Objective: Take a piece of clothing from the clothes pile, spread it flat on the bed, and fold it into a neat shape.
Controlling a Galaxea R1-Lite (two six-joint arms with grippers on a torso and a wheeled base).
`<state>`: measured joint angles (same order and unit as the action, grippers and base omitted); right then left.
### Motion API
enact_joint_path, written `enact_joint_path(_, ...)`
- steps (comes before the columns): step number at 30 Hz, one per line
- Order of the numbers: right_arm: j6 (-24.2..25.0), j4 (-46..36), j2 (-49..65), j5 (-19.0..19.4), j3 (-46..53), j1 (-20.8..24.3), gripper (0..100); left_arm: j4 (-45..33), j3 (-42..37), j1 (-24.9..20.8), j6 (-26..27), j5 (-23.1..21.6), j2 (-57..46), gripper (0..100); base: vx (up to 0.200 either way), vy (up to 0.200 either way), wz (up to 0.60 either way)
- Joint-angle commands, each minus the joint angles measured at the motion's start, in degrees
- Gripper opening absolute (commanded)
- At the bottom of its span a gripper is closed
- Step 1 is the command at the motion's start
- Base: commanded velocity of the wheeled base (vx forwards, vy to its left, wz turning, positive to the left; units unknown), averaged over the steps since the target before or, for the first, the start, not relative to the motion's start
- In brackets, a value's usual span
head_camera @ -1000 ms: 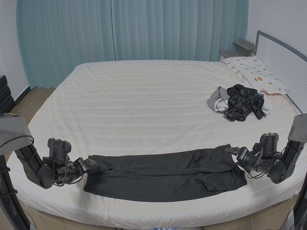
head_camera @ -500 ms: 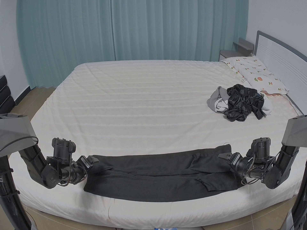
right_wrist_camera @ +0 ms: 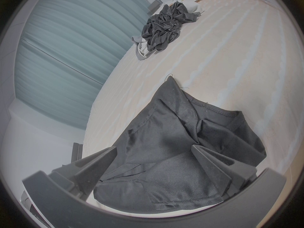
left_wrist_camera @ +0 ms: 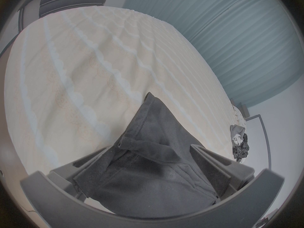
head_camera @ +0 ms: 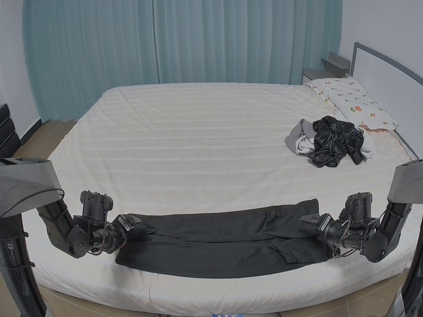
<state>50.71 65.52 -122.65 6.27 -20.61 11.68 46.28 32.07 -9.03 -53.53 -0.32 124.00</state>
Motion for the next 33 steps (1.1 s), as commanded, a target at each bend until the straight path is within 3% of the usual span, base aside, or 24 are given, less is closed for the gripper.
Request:
enact_joint_path(1,0.00,0.13,-0.13,-0.29,0.75,0.36,100,0.04,0.45,0.16,-0.26,1.37,0.63,0,0.000,0.000,0.00)
enact_joint_path(13,0.53,-0.05,-0.84,-2.49,0.84,1.15,100,0.04,-0.34,0.33,-0.70,3.13,-1.48,0,0.000,0.000,0.00)
enact_joint_path(28,9.14,-5.76,-2.07,-2.66,-4.35,4.05,100,2.15,0.01,0.33,-3.34,3.48,-3.68,0,0.000,0.000,0.00)
enact_joint_path(33,10.37,-8.31,-4.00,-5.21,-7.60,4.67,100,2.77,-0.17,0.42,-3.34,3.48,-3.68,0,0.000,0.000,0.00)
